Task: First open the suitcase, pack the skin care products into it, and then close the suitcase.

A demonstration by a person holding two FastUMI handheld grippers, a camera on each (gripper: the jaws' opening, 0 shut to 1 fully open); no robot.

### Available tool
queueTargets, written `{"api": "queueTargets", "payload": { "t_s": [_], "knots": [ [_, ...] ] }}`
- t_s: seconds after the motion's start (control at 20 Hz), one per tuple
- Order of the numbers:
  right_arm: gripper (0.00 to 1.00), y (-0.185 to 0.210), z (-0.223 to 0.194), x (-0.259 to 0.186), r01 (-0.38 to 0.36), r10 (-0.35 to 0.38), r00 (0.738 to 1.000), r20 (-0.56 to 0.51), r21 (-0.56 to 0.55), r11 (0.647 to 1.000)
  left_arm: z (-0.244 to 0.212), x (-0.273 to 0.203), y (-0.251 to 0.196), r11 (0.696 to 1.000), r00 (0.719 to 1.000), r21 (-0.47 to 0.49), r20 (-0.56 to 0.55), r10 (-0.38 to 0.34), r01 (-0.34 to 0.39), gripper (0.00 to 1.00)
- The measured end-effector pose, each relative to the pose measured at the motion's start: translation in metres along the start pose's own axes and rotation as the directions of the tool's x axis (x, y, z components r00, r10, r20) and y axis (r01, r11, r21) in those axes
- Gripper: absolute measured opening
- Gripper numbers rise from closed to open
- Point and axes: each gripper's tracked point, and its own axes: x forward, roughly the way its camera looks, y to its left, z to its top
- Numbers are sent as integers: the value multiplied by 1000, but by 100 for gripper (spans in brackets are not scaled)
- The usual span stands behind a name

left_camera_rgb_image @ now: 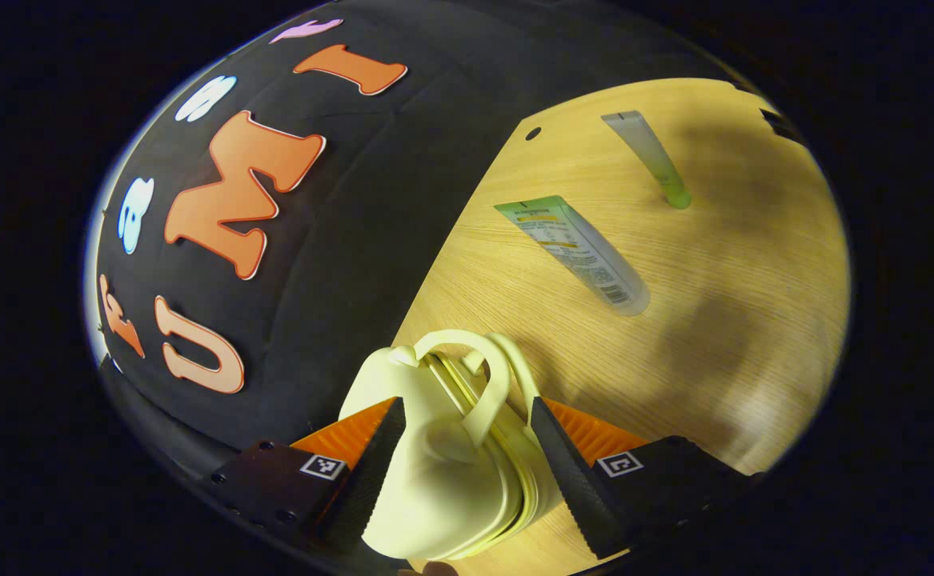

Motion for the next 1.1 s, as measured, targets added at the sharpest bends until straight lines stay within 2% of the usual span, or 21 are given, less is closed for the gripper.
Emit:
{"api": "queueTargets", "payload": {
  "t_s": [0.35,0.4,0.45,0.6,0.65,0.7,0.75,0.9,1.0,1.1],
  "knots": [
    [95,-15,-5,8,28,-27,999,-30,21,999,-5,26,2,999,997,49,-77,-7,11,97],
    [95,-15,-5,9,28,-27,999,-30,23,999,-6,29,3,998,996,53,-87,-11,16,92],
    [95,-15,-5,11,29,-28,999,-31,25,999,-4,31,-1,998,995,50,-93,-21,26,93],
    [95,-16,-5,15,27,-26,999,-36,27,999,-12,42,-14,997,987,60,-157,-34,44,51],
    [95,-15,-4,15,23,-21,999,-38,32,999,-10,46,-20,994,983,72,-174,-66,79,39],
    [95,-13,-3,16,16,-14,999,-38,39,999,-8,41,-18,993,980,88,-188,-62,79,28],
    [95,-11,-3,16,12,-10,999,-39,42,999,-5,48,-20,994,981,54,-174,-80,91,18],
    [95,-9,-2,15,10,-9,1000,-30,34,999,0,43,-14,989,978,-73,-156,-138,127,6],
    [95,-5,-1,15,4,-3,1000,-30,32,999,6,37,-3,972,975,-175,-132,-181,156,6],
    [95,2,0,16,-1,2,1000,-25,40,999,13,29,11,939,973,-289,-77,-220,189,6]
  ]
}}
